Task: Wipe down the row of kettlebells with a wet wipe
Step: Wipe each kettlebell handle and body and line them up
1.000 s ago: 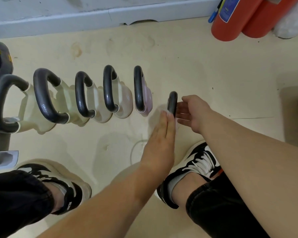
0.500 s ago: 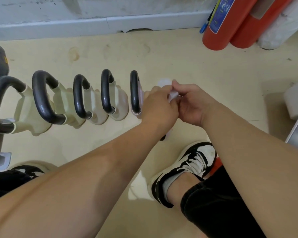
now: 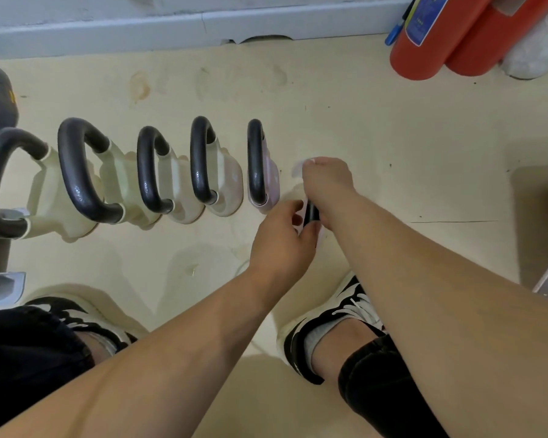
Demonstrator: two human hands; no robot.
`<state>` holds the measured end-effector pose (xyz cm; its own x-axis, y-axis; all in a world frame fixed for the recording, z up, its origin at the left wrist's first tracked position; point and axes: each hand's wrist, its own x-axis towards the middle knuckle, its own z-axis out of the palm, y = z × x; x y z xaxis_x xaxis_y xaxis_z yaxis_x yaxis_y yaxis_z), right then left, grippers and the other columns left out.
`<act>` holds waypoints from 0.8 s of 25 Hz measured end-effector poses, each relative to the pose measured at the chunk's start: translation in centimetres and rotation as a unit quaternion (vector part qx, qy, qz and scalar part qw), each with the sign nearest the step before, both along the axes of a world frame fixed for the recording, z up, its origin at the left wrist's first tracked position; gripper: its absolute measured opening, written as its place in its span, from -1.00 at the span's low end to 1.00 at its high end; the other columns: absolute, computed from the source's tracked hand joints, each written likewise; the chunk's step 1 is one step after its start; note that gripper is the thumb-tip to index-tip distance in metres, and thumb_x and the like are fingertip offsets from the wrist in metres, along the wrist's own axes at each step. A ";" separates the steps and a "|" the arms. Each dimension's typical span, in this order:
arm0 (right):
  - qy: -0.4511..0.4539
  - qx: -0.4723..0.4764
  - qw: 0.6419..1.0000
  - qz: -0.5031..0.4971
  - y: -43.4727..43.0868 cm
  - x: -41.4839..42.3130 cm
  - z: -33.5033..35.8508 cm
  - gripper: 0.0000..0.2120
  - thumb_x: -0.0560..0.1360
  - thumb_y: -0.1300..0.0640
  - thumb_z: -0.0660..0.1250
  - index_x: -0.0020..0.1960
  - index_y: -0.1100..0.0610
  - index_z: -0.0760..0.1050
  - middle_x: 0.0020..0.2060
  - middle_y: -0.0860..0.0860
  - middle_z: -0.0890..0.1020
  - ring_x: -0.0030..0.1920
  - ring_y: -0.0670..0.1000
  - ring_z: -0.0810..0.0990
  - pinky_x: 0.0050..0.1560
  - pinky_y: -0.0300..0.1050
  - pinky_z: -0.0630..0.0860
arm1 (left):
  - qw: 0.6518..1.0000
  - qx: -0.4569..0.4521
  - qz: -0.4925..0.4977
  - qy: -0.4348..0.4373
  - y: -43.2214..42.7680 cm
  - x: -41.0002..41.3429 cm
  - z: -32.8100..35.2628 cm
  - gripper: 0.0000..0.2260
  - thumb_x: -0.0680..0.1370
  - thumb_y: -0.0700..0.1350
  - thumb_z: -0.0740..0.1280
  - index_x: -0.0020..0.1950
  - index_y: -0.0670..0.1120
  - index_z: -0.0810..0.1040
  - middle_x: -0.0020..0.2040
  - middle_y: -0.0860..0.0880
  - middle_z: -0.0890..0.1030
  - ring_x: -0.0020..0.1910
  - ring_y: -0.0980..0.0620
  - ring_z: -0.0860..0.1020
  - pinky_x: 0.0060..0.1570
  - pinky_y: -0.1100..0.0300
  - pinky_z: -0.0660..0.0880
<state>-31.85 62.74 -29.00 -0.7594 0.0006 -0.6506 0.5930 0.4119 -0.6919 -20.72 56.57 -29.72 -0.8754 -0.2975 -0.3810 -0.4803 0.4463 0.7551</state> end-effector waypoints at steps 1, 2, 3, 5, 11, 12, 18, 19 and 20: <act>-0.008 0.019 1.000 0.017 -0.3 -0.6 -0.2 -0.80 0.62 0.21 0.20 -0.14 0.16 0.51 -0.35 0.03 0.44 -0.30 0.09 0.40 -0.31 -0.16 0.33 | 1.000 0.012 0.012 -0.025 -0.1 0.1 -0.1 -0.63 0.59 0.06 0.34 0.37 0.01 0.50 0.09 0.08 0.62 0.04 0.06 0.63 0.09 0.00 0.60; -0.034 0.028 0.999 0.020 -0.3 -1.2 -0.1 -0.83 0.62 0.20 0.23 -0.12 0.20 0.49 -0.33 0.05 0.44 -0.28 0.10 0.41 -0.32 -0.16 0.32 | 0.999 0.015 0.015 -0.050 -0.2 0.1 -0.3 -0.61 0.58 0.09 0.34 0.38 0.01 0.50 0.09 0.08 0.63 0.03 0.06 0.63 0.10 0.02 0.59; -0.063 0.026 0.998 0.016 -0.3 -1.8 0.0 -0.83 0.62 0.16 0.28 -0.12 0.21 0.47 -0.30 0.06 0.45 -0.26 0.09 0.42 -0.31 -0.15 0.34 | 0.998 0.009 0.009 -0.065 -0.3 0.1 -0.3 -0.62 0.58 0.11 0.34 0.36 0.00 0.51 0.07 0.08 0.64 0.02 0.06 0.63 0.09 0.04 0.59; -0.104 0.009 0.995 0.006 -0.2 -2.5 -0.3 -0.78 0.60 0.06 0.38 0.02 0.24 0.52 -0.23 0.08 0.50 -0.16 0.11 0.46 -0.16 -0.10 0.42 | 0.997 -0.014 -0.011 -0.074 -0.5 -0.1 -0.1 -0.72 0.59 0.12 0.33 0.20 0.00 0.59 -0.03 0.08 0.66 -0.06 0.06 0.64 0.00 0.07 0.59; 0.146 0.161 0.965 0.146 -1.1 2.5 0.1 -0.72 0.65 0.25 0.07 0.10 0.27 0.55 0.17 0.09 0.54 0.27 0.16 0.51 0.12 -0.10 0.41 | 0.996 0.049 0.016 -0.077 -1.0 1.9 -0.2 -0.77 0.58 0.09 0.30 -0.08 -0.03 0.63 -0.18 0.07 0.71 -0.16 0.07 0.65 -0.08 0.05 0.60; 0.181 0.175 0.956 0.151 -0.9 4.1 -0.1 -0.70 0.66 0.22 0.05 0.20 0.24 0.52 0.35 0.09 0.45 0.35 0.14 0.48 0.10 -0.11 0.40 | 0.995 0.064 0.023 -0.076 -1.2 2.6 -0.5 -0.81 0.58 0.04 0.29 -0.09 -0.02 0.63 -0.20 0.10 0.70 -0.18 0.10 0.64 -0.11 0.11 0.58; 0.170 0.225 0.937 0.207 -0.5 12.9 -1.5 -0.36 0.68 0.12 0.09 0.69 0.07 -0.10 0.65 0.06 -0.32 0.67 0.10 -0.05 0.50 -0.02 0.28 | 0.991 0.060 0.006 -0.117 -3.2 5.6 -1.3 -0.80 0.58 -0.16 0.27 0.15 -0.07 0.60 0.05 0.01 0.67 0.02 0.01 0.62 0.04 0.09 0.58; 0.171 0.222 0.937 0.210 -0.4 14.5 -1.8 -0.35 0.69 0.11 0.08 0.69 0.06 -0.13 0.63 0.05 -0.38 0.67 0.09 -0.14 0.51 -0.02 0.26 | 0.990 0.053 -0.001 -0.130 -3.6 6.1 -1.2 -0.72 0.59 -0.19 0.25 0.29 -0.08 0.57 0.19 -0.02 0.65 0.14 -0.02 0.60 0.18 0.05 0.56; 0.173 0.219 0.936 0.212 -0.3 16.0 -2.1 -0.36 0.70 0.09 0.06 0.69 0.05 -0.17 0.62 0.05 -0.42 0.67 0.09 -0.20 0.52 -0.02 0.24 | 0.989 0.046 -0.001 -0.143 -4.1 6.6 -1.2 -0.65 0.60 -0.22 0.23 0.38 -0.09 0.53 0.29 -0.04 0.60 0.24 -0.04 0.57 0.27 0.04 0.52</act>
